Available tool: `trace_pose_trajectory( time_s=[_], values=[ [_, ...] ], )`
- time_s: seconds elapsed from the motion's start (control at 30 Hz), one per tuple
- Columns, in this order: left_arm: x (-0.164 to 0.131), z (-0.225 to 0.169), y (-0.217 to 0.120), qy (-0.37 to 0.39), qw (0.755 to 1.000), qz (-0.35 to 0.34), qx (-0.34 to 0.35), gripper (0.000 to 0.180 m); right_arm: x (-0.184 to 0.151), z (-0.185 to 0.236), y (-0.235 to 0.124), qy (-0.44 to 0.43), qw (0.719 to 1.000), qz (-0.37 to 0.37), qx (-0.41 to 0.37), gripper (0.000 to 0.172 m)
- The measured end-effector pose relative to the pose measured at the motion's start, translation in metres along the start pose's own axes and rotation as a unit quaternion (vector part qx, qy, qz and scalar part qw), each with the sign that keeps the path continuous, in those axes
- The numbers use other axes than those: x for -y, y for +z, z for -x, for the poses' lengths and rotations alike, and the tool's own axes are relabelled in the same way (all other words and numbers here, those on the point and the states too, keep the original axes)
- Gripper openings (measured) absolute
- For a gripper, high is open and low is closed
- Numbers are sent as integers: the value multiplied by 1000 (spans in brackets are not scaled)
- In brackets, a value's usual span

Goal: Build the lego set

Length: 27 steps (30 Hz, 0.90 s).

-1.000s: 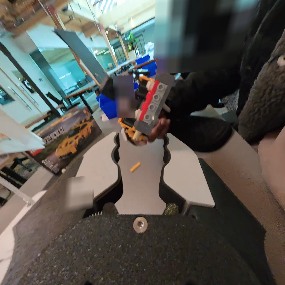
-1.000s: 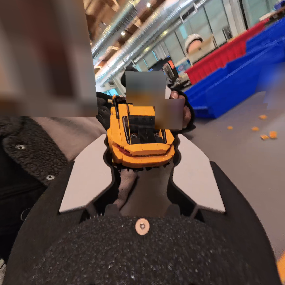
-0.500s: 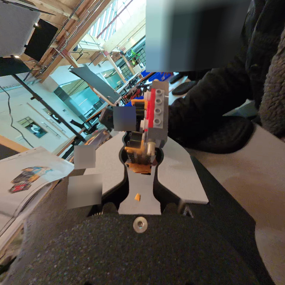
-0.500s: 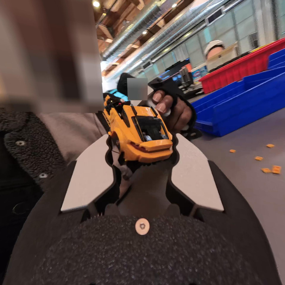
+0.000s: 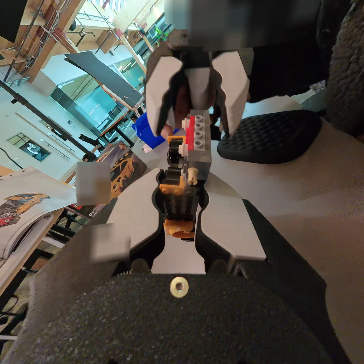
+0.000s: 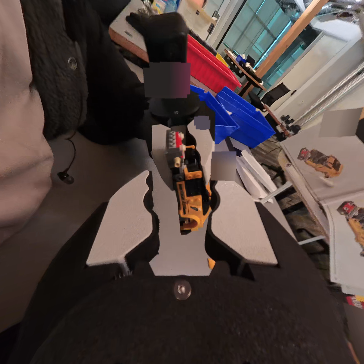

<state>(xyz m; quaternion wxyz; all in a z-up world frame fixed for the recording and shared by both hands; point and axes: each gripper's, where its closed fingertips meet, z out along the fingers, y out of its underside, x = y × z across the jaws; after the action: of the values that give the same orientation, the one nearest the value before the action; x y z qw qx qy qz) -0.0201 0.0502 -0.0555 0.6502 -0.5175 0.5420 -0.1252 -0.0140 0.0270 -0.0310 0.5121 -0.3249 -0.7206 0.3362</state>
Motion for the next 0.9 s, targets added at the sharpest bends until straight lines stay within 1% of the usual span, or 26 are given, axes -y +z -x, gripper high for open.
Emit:
trace_pose_trajectory(
  time_s=[0.2,0.4,0.63,0.9],
  values=[
    [9,-6,0,-25,998,-49,-16,33,2,6,13,-50,999,-8,-3,46],
    [7,-10,3,-66,995,-66,-36,33,-1,3,15,-46,999,-18,3,32],
    [4,-12,5,-96,992,-72,-46,34,-4,3,15,-26,999,-24,3,32],
    [5,-10,2,-84,993,-69,-43,34,-2,3,15,-30,999,-33,-9,31]
  ],
)
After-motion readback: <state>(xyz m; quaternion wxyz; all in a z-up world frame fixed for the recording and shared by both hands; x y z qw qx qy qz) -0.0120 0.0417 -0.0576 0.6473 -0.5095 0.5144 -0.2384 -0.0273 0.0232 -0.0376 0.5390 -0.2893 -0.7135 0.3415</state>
